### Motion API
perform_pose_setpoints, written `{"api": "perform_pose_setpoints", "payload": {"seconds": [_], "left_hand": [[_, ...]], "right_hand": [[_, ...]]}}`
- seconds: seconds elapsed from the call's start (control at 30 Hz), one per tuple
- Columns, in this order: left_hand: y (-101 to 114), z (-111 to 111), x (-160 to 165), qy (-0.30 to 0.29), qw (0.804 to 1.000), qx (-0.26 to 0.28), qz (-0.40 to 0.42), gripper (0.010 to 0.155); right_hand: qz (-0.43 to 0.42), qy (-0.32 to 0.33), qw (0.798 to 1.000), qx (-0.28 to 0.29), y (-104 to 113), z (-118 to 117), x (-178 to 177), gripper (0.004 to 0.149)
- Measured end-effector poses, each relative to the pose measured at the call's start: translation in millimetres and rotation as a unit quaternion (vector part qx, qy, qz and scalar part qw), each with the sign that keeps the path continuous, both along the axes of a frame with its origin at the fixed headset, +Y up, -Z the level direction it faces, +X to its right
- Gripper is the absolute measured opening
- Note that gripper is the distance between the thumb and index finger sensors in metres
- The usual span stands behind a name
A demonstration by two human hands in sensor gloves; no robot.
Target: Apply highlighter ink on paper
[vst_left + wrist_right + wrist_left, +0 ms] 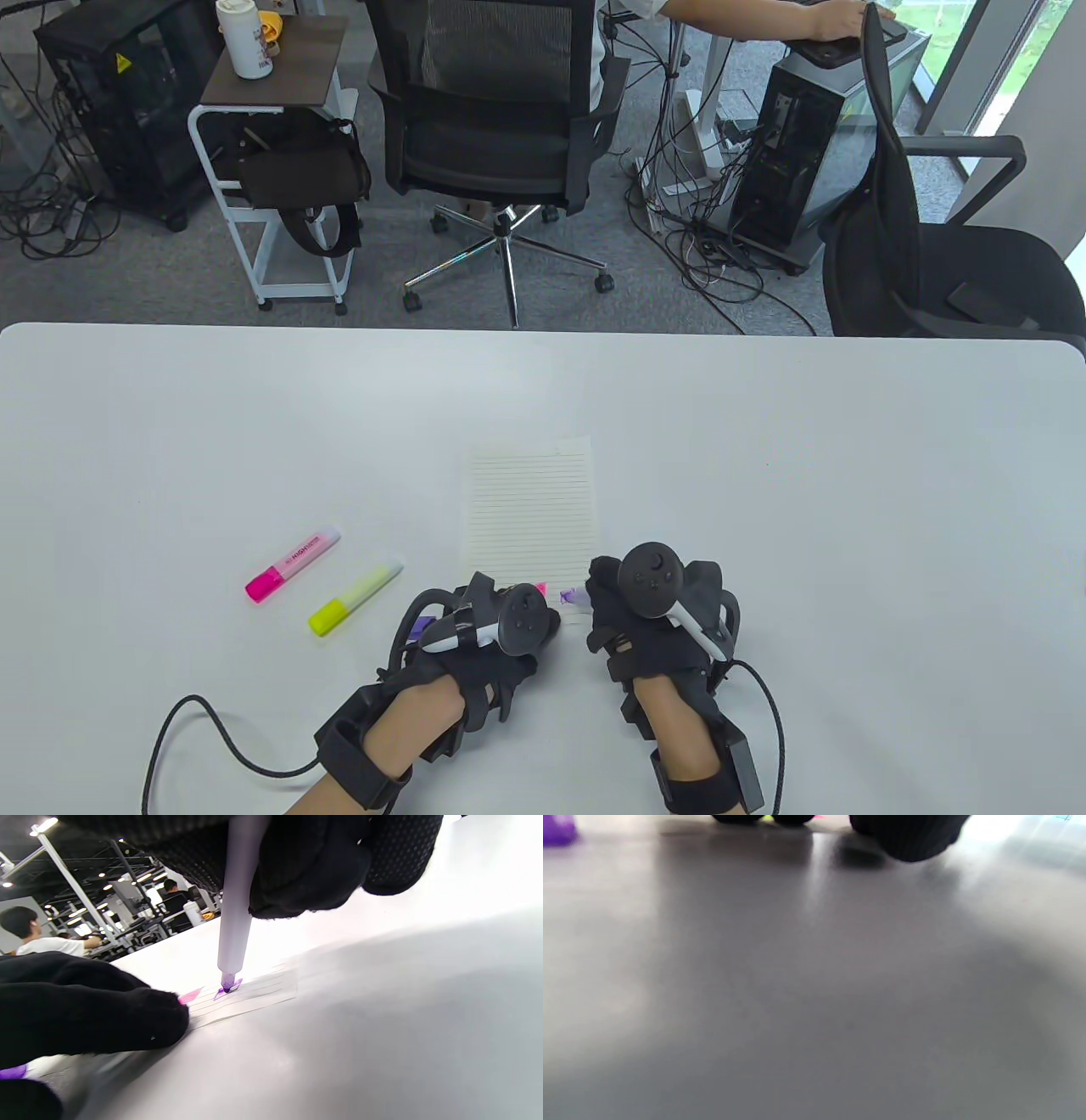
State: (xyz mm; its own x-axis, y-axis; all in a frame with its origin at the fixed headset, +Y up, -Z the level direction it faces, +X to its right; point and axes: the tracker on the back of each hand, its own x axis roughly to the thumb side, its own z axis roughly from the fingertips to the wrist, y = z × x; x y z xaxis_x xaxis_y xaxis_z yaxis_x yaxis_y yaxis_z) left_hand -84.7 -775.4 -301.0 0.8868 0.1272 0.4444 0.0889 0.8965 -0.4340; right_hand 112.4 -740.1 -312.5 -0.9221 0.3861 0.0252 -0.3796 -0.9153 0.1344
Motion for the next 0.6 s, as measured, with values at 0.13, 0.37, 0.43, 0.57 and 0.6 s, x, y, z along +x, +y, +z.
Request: {"api": "perform_pose_setpoints", "payload": {"seconds": [0.13,0.37,0.43,0.57,0.6], "left_hand": [[0.1,0.0,0.1,0.0,1.0,0.0,-0.001,0.065],[0.0,-0.1,0.0,0.0,1.0,0.0,0.0,0.065],[-0.1,-0.1,0.0,0.0,1.0,0.0,0.001,0.065],[-0.2,-0.1,0.0,0.0,1.0,0.0,0.0,0.065],[-0.3,-0.1,0.0,0.0,1.0,0.0,0.001,0.065]], "right_hand": [[0.006,0.019,1.0,0.009,0.6,0.3,-1.6,0.036],[0.026,0.017,0.999,0.007,2.5,0.3,-3.9,0.036],[0.019,0.019,1.0,0.007,1.9,0.5,-3.4,0.037],[0.007,0.031,0.999,-0.001,-0.1,-0.3,-6.7,0.037],[0.014,0.026,1.0,0.001,0.8,0.1,-6.6,0.037]]}}
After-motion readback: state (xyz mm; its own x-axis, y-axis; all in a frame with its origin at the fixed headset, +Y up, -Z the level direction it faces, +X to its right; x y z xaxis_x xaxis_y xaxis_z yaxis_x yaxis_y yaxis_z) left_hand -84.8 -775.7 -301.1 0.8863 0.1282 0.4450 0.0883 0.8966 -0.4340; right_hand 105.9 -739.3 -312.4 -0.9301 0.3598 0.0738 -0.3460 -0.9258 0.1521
